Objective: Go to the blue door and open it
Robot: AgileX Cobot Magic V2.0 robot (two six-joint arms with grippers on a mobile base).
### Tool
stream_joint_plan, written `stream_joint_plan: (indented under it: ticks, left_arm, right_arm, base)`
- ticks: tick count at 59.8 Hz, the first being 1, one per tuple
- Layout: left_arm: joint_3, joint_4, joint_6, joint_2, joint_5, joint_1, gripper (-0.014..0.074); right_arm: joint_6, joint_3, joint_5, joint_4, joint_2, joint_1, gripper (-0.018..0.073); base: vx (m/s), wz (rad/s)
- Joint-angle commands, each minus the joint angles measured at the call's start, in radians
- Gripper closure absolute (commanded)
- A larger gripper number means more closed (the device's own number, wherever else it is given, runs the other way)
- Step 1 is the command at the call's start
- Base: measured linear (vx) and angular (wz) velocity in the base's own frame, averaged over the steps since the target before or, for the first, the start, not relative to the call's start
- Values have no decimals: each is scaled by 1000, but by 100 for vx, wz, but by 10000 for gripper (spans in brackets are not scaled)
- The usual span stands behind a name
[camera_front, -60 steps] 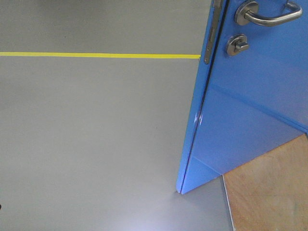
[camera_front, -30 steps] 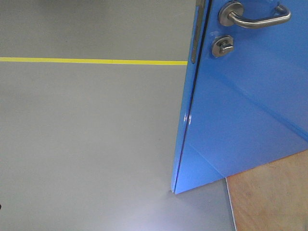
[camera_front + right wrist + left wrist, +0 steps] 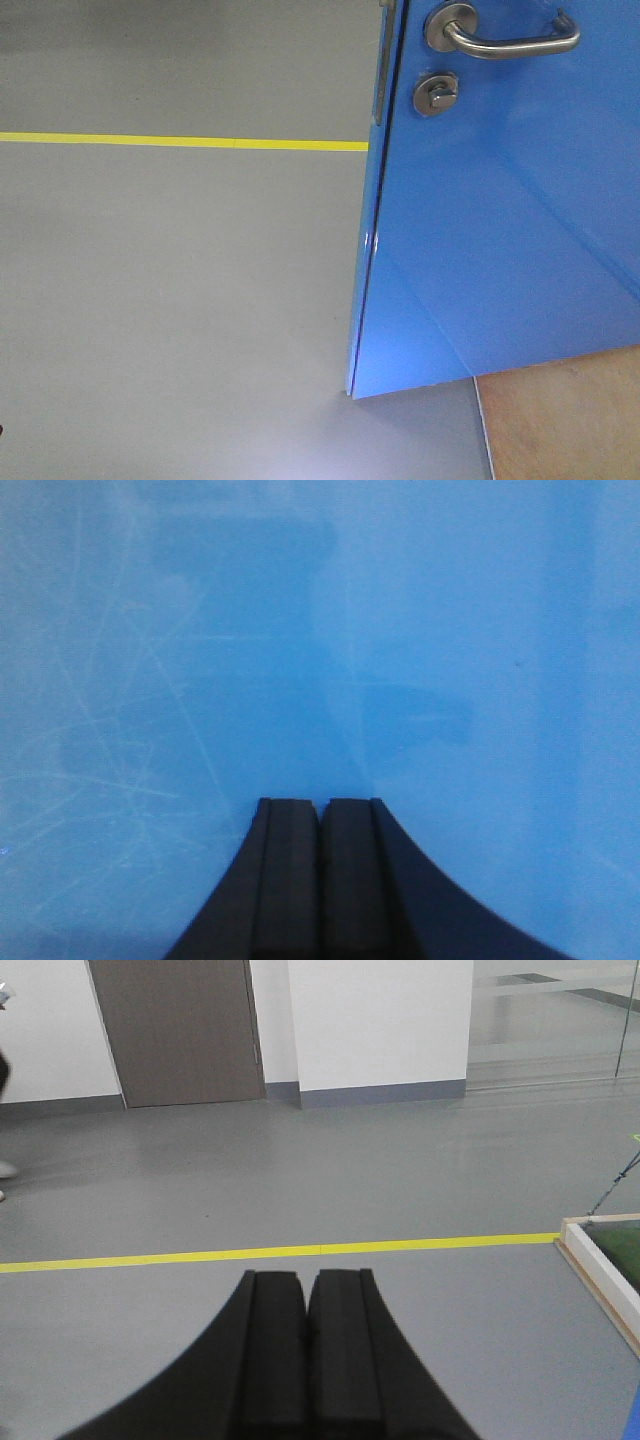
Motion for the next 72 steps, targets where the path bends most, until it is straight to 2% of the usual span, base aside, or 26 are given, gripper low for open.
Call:
stream_joint_plan:
  ticks: [1,45,72]
  left_arm:
    - [6,0,-3,-14,-84,-8,526]
    - [6,0,-3,-14,-84,-8,526]
    - [6,0,-3,-14,-84,-8,526]
  right_arm:
    - [-6,-31,-85,-3,-25,-4,567]
    - [-6,-31,-85,-3,-24,-4,567]
    - [-6,-31,-85,-3,-24,-4,567]
  base:
    - [22,2]
    - [23,-2]
    - [10,-3]
